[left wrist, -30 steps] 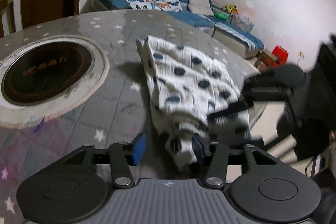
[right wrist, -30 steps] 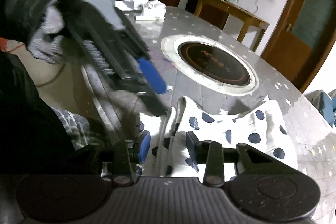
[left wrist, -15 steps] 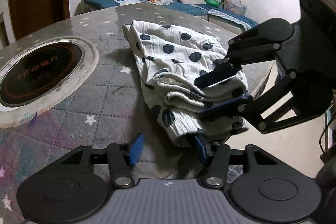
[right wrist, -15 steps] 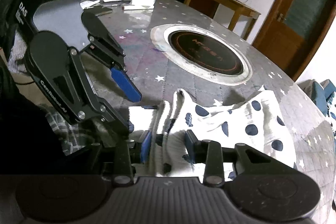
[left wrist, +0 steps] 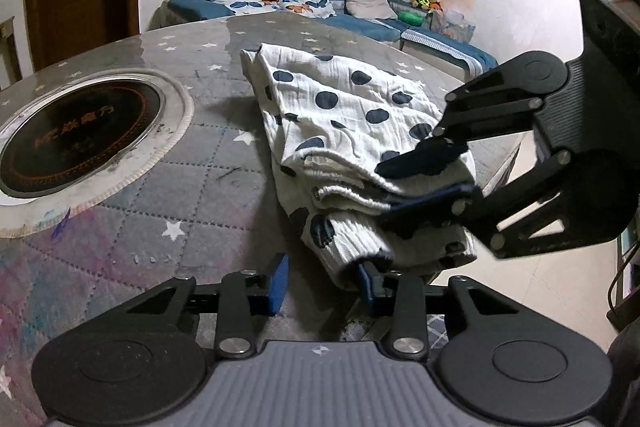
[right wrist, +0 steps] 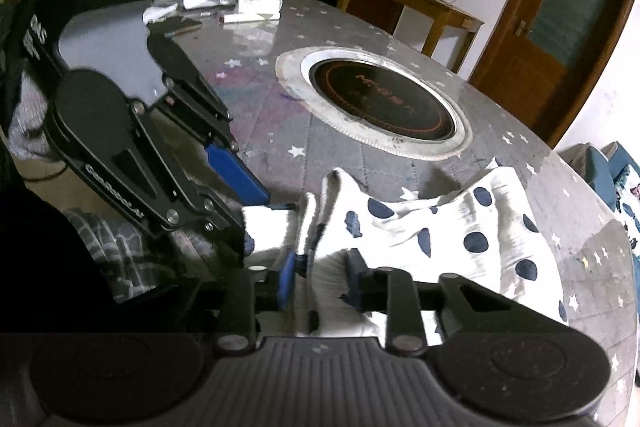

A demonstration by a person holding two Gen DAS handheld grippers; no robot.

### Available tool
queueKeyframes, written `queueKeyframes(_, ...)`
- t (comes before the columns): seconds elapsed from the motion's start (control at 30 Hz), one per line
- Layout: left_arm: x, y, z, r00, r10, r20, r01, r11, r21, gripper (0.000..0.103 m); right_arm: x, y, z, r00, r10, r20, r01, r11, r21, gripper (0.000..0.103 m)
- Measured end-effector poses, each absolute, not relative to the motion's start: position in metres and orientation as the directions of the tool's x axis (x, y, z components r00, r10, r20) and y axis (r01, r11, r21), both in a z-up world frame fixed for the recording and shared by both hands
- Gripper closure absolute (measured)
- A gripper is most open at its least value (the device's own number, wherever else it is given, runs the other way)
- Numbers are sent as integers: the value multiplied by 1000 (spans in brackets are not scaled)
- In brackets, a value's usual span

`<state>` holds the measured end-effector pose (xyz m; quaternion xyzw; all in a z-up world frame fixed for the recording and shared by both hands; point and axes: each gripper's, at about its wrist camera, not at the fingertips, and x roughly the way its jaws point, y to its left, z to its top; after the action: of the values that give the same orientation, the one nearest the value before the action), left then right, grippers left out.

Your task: Fold clothes

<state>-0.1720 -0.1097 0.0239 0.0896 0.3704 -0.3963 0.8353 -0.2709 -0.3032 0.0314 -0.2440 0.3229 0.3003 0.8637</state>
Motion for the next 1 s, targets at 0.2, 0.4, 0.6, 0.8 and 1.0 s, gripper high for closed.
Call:
queueKeyframes(0.2, -169, -109, 23, 419, -598, -684, 719, 678, -152, 66, -277, -313, 54, 629, 401, -667, -669, 715, -201, 91)
queueKeyframes(0.4, -166, -109, 23, 428, -593, -682, 711, 687, -151, 66, -291, -315, 57, 587, 481, -652, -715, 685, -138, 91)
queueKeyframes(0.6, -165, -104, 27, 432, -578, -692, 708, 693, -137, 63, -295, -308, 34, 537, 476, -697, -745, 655, -126, 82)
queueKeyframes(0.8, -170, -90, 56, 485, -587, -648, 710, 697, -100, 64, -291, -336, 66, 594, 486, -640, -692, 716, -98, 77)
queueKeyframes(1.0, -167, -99, 85, 518, -653, -552, 717, 683, -135, 66, -259, -369, 67, 712, 348, -610, -521, 844, -128, 77)
